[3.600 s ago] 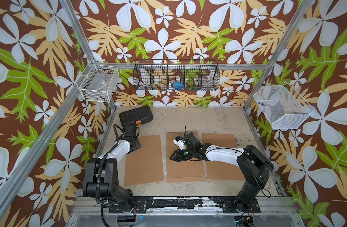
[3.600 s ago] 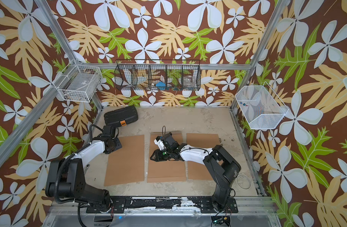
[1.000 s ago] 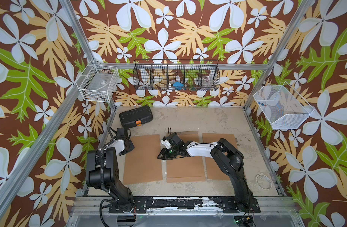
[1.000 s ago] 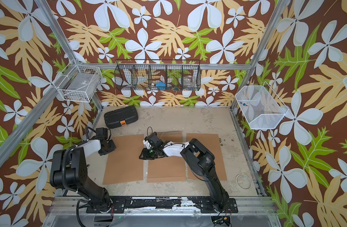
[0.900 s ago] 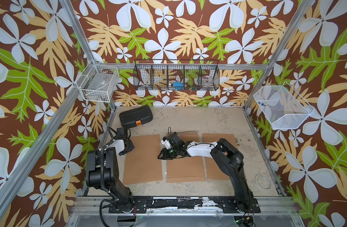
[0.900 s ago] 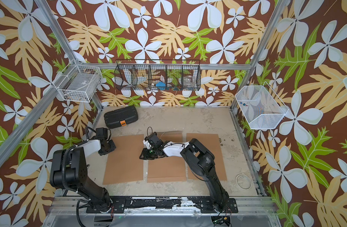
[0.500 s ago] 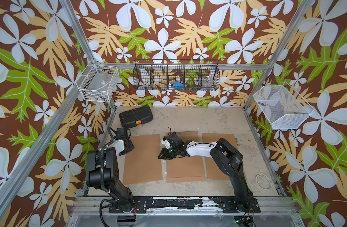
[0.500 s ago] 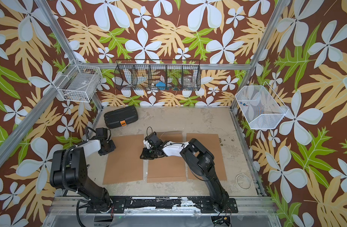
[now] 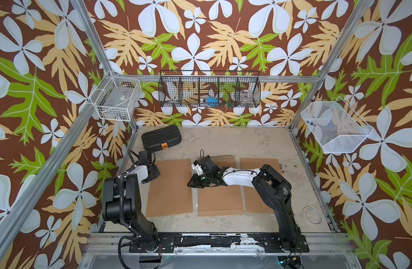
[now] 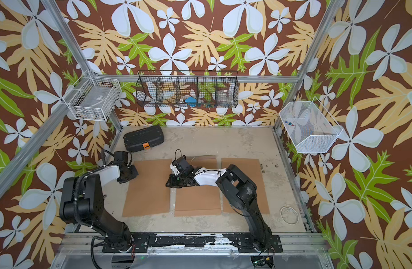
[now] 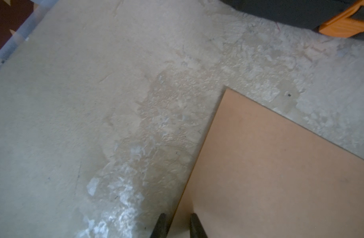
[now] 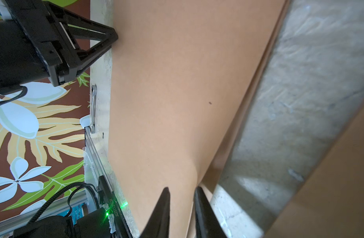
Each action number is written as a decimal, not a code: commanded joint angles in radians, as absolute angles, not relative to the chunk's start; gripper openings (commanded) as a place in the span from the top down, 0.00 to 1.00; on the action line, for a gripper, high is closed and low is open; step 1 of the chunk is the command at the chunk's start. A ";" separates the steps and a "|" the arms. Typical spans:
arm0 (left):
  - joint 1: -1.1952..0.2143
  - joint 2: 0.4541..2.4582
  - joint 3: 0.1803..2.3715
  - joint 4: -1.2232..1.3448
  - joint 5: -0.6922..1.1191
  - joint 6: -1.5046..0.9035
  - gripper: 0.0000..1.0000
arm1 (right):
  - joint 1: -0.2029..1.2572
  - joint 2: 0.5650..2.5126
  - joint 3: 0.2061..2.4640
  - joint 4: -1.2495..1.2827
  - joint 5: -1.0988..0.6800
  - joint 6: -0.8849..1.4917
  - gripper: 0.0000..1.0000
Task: Open the file bag
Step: Pick up the file bag from the center of the board.
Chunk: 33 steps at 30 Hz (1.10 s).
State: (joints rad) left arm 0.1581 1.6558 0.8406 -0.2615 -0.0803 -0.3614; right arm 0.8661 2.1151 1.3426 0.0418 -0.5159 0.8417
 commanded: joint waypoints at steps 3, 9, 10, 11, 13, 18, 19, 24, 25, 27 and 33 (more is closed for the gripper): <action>0.152 1.671 0.828 -0.400 0.040 -0.360 0.77 | 0.868 2.128 1.357 0.084 -0.528 0.856 0.77; 0.151 1.670 0.827 -0.400 0.041 -0.362 0.78 | 0.868 2.137 1.358 0.033 -0.495 0.856 0.77; 0.152 1.670 0.827 -0.401 0.041 -0.361 0.78 | 0.868 2.137 1.356 0.029 -0.491 0.856 0.77; 0.150 1.671 0.828 -0.400 0.041 -0.361 0.78 | 0.868 2.135 1.353 0.026 -0.485 0.856 0.77; 0.150 1.670 0.828 -0.400 0.040 -0.362 0.78 | 0.868 2.133 1.349 0.017 -0.476 0.856 0.78; 0.150 1.671 0.828 -0.400 0.041 -0.362 0.78 | 0.868 2.129 1.337 0.014 -0.468 0.862 0.78; 0.151 1.670 0.830 -0.400 0.041 -0.362 0.78 | 0.868 2.129 1.333 0.015 -0.466 0.864 0.78; 0.150 1.672 0.830 -0.401 0.041 -0.362 0.78 | 0.868 2.132 1.327 0.024 -0.472 0.879 0.79; 0.151 1.671 0.830 -0.400 0.041 -0.362 0.78 | 0.867 2.137 1.328 0.028 -0.478 0.884 0.80; 0.150 1.671 0.830 -0.400 0.041 -0.362 0.79 | 0.865 2.142 1.328 0.045 -0.492 0.895 0.80; 0.150 1.671 0.828 -0.400 0.043 -0.360 0.79 | 0.865 2.156 1.326 0.081 -0.516 0.913 0.82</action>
State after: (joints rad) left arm 0.1558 1.6550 0.8433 -0.2554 -0.0677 -0.3614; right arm 0.8612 2.1418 1.3262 0.0357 -0.5045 0.8986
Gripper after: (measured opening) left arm 0.215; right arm 0.183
